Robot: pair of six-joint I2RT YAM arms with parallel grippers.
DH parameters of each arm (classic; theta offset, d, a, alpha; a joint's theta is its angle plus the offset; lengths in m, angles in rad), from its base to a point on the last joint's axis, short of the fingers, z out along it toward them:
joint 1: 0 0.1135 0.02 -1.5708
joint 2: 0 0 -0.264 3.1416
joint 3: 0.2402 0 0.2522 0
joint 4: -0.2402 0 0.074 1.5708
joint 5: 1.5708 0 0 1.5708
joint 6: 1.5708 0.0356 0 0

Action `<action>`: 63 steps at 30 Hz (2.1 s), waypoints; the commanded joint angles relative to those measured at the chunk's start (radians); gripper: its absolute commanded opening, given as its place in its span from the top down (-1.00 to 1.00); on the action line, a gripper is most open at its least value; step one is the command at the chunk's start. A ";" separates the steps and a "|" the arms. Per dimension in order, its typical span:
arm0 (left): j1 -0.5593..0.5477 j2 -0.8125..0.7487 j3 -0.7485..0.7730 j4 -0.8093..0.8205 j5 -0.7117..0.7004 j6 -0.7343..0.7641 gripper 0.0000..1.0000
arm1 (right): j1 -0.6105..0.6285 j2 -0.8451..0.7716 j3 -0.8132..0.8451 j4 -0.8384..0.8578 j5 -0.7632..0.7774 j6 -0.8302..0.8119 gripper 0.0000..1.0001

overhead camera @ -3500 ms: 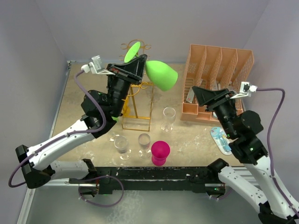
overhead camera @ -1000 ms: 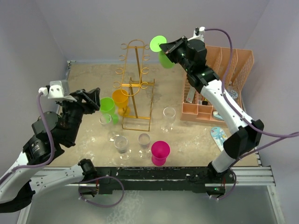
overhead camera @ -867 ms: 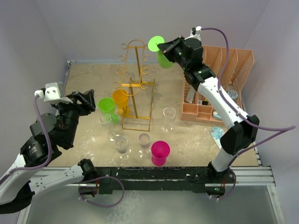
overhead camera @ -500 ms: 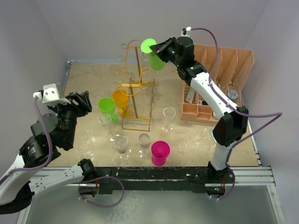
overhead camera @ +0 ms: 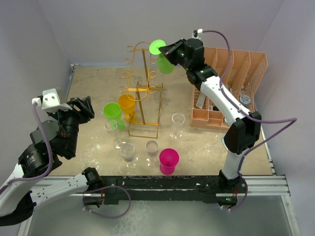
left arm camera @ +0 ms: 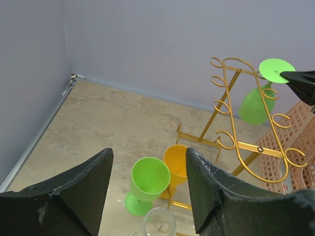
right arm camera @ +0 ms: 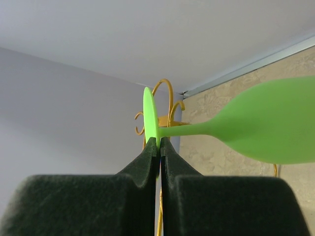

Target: Place the wine glass upside down on the wine glass rack

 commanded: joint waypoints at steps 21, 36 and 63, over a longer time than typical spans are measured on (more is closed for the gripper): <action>-0.005 0.019 0.009 0.011 -0.003 0.008 -0.16 | -0.016 0.059 0.137 0.056 -0.099 -0.035 1.00; -0.004 0.029 0.018 0.008 0.005 0.013 -0.16 | -0.016 0.067 0.160 0.016 -0.116 -0.064 0.51; -0.005 0.107 0.023 -0.092 0.135 -0.064 -0.22 | -0.016 -0.114 0.076 -0.098 -0.091 -0.336 -0.62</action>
